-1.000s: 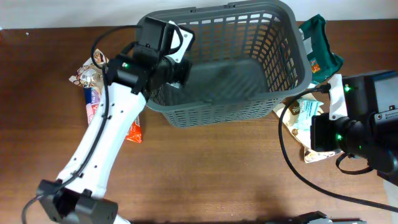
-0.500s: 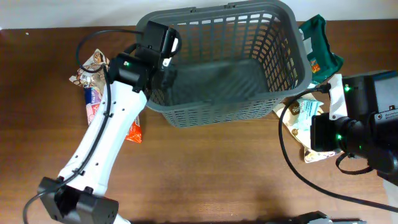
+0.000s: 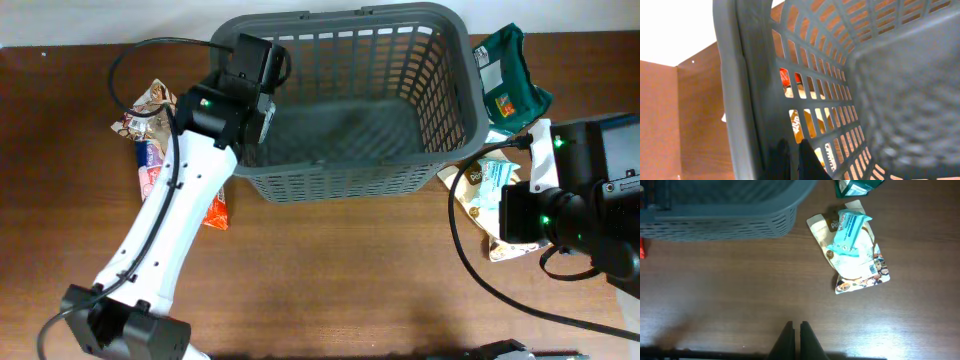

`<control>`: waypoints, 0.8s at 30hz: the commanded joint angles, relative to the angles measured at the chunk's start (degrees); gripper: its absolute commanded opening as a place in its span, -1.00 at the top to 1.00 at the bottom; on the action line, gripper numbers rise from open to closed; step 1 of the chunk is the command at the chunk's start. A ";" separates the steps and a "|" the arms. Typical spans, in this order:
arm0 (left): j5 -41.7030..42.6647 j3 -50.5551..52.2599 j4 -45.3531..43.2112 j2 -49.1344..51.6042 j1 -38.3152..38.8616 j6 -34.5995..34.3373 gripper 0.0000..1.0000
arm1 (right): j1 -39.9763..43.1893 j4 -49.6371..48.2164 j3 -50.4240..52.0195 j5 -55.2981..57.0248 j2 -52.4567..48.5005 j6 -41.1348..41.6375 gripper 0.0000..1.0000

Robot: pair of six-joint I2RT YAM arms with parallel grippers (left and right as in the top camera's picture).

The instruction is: Pack container

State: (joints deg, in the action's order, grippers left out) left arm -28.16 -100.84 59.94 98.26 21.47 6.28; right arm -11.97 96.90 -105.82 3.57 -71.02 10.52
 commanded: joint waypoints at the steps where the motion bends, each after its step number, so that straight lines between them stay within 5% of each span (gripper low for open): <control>1: -3.04 -0.94 -0.31 1.09 -2.16 2.71 0.96 | 0.44 0.11 0.17 0.00 0.44 0.50 0.92; 15: -0.39 -1.77 -2.14 0.26 -1.29 5.31 0.97 | 0.44 -1.11 0.17 0.07 0.44 0.48 0.93; 20: 9.42 -8.92 4.28 -8.07 4.26 -2.25 0.96 | 0.50 -5.40 -0.42 -1.77 0.31 0.92 0.93; 24: 17.53 -9.75 15.17 -16.33 0.42 -9.64 0.96 | 0.50 -3.21 -0.52 -1.88 -0.74 2.38 0.93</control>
State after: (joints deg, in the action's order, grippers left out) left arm -18.55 -108.55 70.19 90.39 25.76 3.75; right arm -11.97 92.90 -105.86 2.44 -71.11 11.38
